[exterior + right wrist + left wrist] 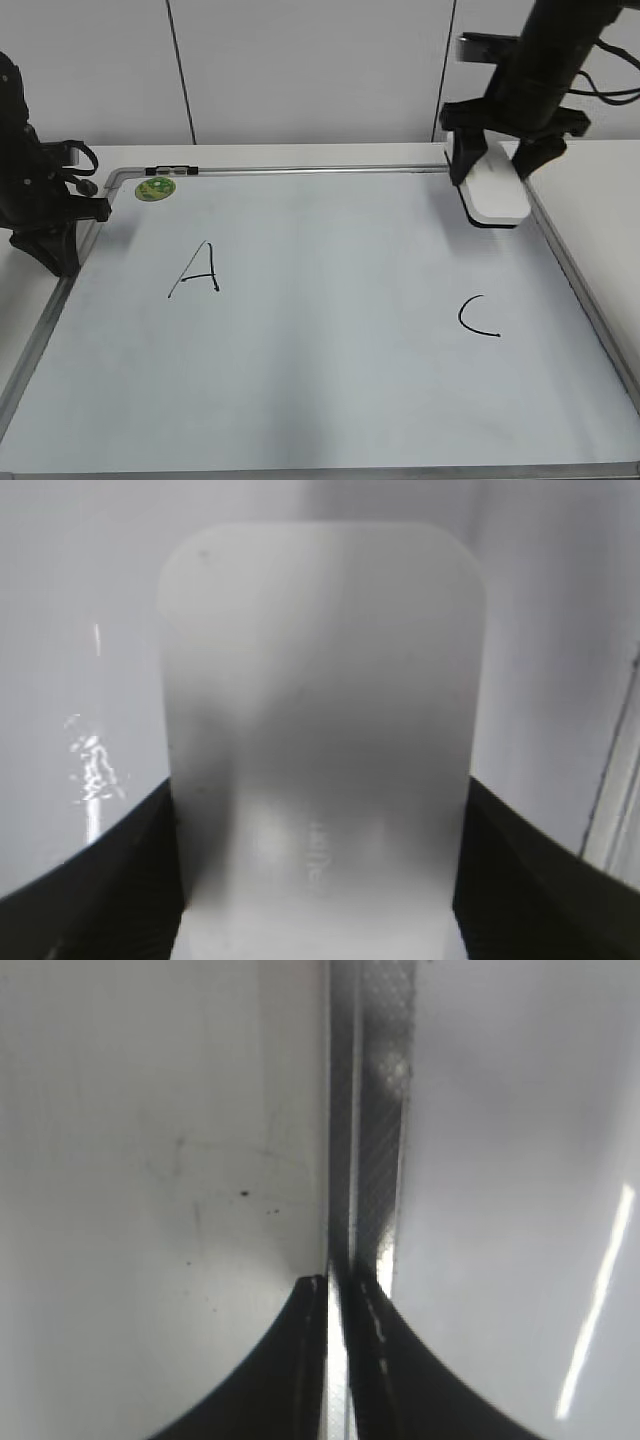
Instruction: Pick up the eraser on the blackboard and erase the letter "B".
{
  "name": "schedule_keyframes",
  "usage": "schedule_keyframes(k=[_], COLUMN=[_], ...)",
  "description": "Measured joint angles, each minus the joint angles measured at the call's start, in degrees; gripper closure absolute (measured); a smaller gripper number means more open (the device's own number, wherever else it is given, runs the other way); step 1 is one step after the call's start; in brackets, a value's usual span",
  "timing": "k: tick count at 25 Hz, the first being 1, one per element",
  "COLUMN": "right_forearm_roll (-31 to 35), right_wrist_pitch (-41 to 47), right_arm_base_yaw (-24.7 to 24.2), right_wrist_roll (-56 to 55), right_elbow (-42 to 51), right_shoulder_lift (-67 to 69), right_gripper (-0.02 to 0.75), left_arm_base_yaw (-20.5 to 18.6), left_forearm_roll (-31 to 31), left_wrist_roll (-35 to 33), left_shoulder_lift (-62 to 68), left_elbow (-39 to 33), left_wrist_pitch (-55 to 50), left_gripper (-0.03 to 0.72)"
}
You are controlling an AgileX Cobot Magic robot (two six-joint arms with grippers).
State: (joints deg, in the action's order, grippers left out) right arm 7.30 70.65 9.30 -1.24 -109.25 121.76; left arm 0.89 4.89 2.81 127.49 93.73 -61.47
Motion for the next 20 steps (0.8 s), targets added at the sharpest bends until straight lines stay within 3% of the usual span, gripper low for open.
schedule_keyframes(k=[9, 20], right_forearm_roll=[-0.2, -0.2], right_wrist_pitch=[0.0, -0.1], right_arm_base_yaw=[-7.7, -9.5], right_wrist_roll=[1.2, 4.8], right_elbow=[2.5, 8.3], right_shoulder_lift=[-0.3, -0.4], right_gripper=[0.209, 0.209], left_arm_base_yaw=[0.0, 0.0], left_forearm_roll=[0.0, 0.0], left_wrist_roll=[0.0, 0.0], left_shoulder_lift=[0.0, 0.0], left_elbow=[0.0, 0.0], left_wrist_pitch=[0.0, 0.0], left_gripper=[0.65, 0.65])
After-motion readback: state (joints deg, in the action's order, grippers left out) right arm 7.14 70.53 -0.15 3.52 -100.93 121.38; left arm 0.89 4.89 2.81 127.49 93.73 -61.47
